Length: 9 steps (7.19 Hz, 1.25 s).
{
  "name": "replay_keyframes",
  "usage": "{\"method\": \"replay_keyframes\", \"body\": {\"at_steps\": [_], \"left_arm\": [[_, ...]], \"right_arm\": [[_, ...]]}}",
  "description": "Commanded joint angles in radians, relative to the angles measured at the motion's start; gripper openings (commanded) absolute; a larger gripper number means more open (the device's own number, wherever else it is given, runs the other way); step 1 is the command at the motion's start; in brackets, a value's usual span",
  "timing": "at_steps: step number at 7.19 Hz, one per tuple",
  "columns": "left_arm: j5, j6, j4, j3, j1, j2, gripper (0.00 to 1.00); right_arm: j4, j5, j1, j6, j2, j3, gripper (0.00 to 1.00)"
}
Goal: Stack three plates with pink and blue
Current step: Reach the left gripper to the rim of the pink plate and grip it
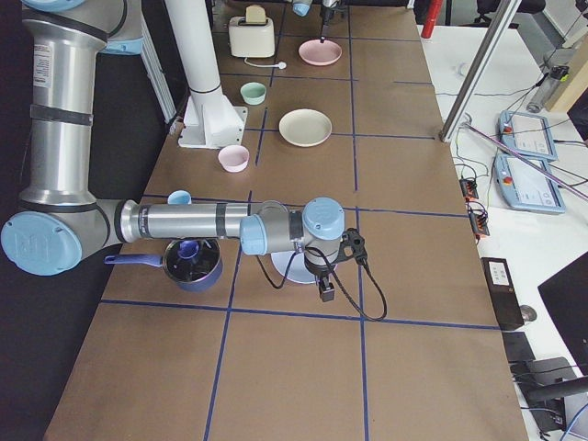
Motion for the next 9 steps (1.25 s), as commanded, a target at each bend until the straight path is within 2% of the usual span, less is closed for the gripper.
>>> {"method": "replay_keyframes", "body": {"at_steps": [1,4,5,6,8,9], "left_arm": [[0.001,0.000,0.001,0.012,0.009,-0.003,0.64],[0.004,0.000,-0.002,0.024,0.025,-0.004,0.14],[0.002,-0.001,-0.002,0.018,0.025,-0.006,0.05],[-0.004,-0.014,-0.002,-0.023,0.025,-0.009,0.00],[-0.007,-0.218,0.002,-0.219,0.026,-0.064,0.00],[-0.007,-0.283,0.003,-0.282,0.061,-0.098,0.00]], "right_arm": [[0.000,0.010,0.000,0.001,0.000,0.000,1.00],[0.000,0.014,-0.002,0.004,0.000,-0.003,1.00],[0.000,0.013,-0.002,0.004,0.000,-0.003,1.00],[0.005,0.013,-0.002,0.005,0.001,0.003,1.00],[0.003,0.011,-0.005,0.005,0.006,0.006,1.00],[0.003,0.011,-0.005,0.004,0.006,0.006,1.00]]}}
